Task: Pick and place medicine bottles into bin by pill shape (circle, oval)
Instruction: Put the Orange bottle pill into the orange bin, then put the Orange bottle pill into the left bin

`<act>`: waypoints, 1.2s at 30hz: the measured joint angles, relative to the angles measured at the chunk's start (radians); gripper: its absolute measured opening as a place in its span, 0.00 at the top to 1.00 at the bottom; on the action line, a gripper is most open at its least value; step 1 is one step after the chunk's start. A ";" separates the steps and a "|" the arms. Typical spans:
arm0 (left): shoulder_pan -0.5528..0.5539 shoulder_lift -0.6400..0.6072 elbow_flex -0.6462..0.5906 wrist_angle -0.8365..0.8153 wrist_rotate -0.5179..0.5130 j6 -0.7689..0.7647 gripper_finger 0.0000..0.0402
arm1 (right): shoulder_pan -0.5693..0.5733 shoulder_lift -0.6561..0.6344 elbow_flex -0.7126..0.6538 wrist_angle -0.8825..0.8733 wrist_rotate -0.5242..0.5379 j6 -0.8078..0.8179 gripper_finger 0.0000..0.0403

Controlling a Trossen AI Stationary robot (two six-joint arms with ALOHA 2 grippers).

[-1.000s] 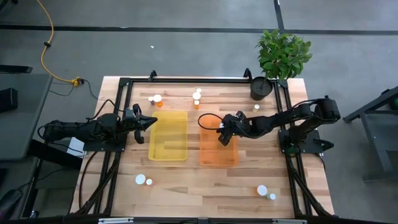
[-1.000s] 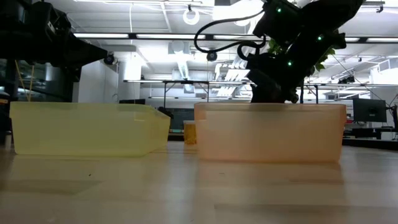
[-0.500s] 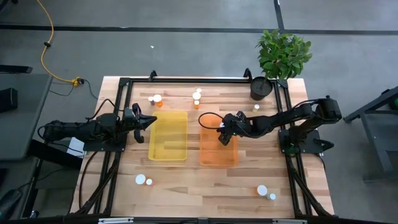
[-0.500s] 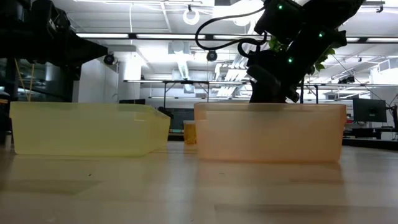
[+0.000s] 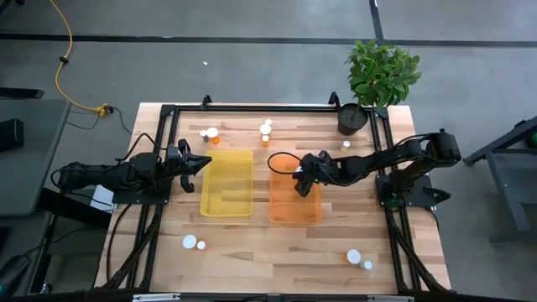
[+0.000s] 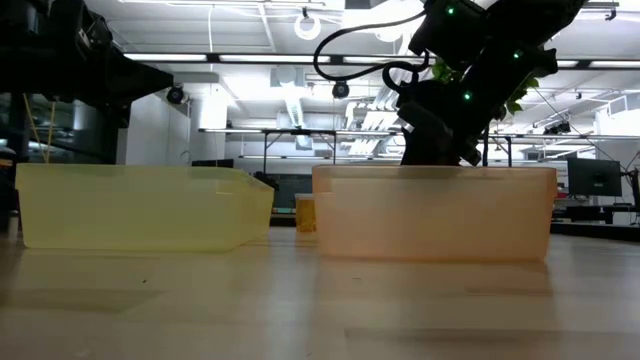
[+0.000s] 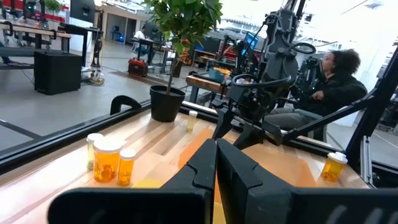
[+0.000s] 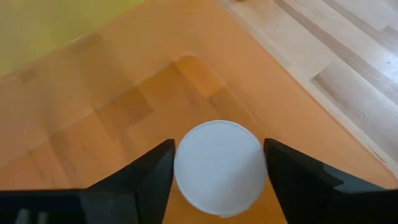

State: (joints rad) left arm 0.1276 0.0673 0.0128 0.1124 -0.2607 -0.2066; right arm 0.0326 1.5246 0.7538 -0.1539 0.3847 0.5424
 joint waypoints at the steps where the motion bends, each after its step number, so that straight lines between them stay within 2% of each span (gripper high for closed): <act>1: 0.000 0.000 0.000 0.000 0.000 0.000 0.99 | 0.000 0.000 0.000 0.000 0.000 -0.001 0.36; 6: 0.000 0.000 0.000 0.007 0.000 0.000 0.99 | 0.000 0.000 0.007 -0.010 -0.020 -0.026 0.24; 10: 0.000 0.000 0.000 0.008 0.000 0.000 0.99 | 0.003 0.000 0.083 -0.113 -0.019 -0.058 0.21; 15: 0.000 0.000 0.000 0.008 -0.021 0.000 0.99 | 0.033 0.000 0.223 -0.265 0.071 -0.157 0.20; 21: 0.000 0.000 0.000 0.010 -0.011 0.000 0.99 | 0.109 -0.003 0.308 -0.294 0.228 -0.299 0.20; 25: 0.000 0.000 0.000 0.010 0.030 0.000 0.99 | 0.152 -0.047 0.267 -0.356 0.341 -0.276 0.20; 30: 0.000 0.000 0.000 0.013 0.048 0.000 0.99 | 0.190 -0.244 0.125 -0.352 0.341 -0.177 0.20; 33: 0.000 0.000 0.000 0.013 0.041 0.000 0.99 | 0.221 -0.388 0.012 -0.209 0.322 -0.189 0.20; 36: 0.000 0.000 0.000 0.016 0.040 0.000 0.99 | 0.235 -0.504 -0.127 0.057 0.292 -0.278 0.20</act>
State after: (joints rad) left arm 0.1272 0.0673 0.0124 0.1282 -0.2211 -0.2066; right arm 0.2679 1.0209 0.6268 -0.0972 0.6767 0.2643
